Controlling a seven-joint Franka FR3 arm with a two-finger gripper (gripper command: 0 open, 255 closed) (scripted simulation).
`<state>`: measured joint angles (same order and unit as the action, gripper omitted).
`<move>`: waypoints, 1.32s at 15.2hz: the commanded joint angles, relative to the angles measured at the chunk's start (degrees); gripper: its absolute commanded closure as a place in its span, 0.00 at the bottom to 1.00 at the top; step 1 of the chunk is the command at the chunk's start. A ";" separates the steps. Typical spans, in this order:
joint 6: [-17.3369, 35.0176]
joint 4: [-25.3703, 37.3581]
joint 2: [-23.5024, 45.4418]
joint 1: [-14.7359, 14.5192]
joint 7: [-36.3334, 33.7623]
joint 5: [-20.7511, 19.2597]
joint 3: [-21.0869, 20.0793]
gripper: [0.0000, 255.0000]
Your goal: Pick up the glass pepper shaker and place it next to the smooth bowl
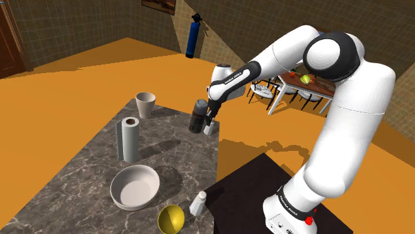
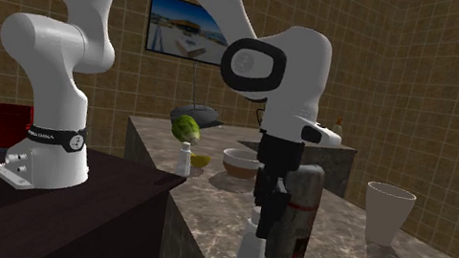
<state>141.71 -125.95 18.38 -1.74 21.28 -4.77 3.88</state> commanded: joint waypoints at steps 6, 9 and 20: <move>-0.18 -0.44 0.34 -0.11 -0.13 -0.04 -0.05 1.00; -2.15 -0.37 -1.56 -0.14 -0.01 -0.02 -0.04 1.00; -9.71 0.96 -7.80 -0.25 0.43 0.04 -0.05 1.00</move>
<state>132.79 -125.28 11.06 -1.96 21.69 -4.74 3.85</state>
